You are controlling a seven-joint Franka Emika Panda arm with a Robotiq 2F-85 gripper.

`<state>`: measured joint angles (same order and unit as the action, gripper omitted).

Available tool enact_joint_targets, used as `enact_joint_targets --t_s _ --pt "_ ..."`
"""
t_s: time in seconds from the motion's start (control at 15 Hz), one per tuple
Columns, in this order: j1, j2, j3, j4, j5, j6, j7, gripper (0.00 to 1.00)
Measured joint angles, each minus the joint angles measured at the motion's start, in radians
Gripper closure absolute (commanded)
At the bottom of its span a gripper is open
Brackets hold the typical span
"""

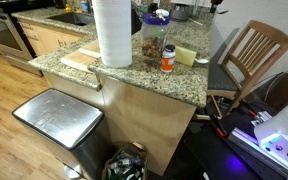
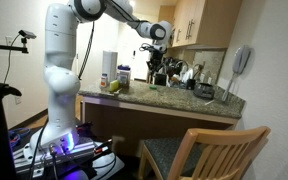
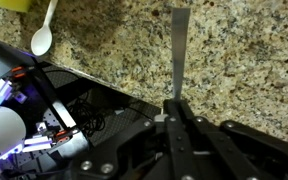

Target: Move the spoon to the left side of the counter

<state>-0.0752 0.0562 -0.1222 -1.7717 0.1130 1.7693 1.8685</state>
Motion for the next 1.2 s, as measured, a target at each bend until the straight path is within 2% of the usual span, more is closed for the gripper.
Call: enact_joint_targets --t_s 0.4,0.73,1.0,1.2 --pt "0.004 0.019 0.012 -0.015 0.006 0.0 0.042 0.98" --pt "0.045 -0.026 0.059 -0.13 0.15 0.008 0.144 0.98" --pt "0.112 -0.071 0.137 -0.277 0.252 0.127 0.365 0.98" --pt "0.148 -0.075 0.181 -0.391 0.234 0.268 0.557 0.98"
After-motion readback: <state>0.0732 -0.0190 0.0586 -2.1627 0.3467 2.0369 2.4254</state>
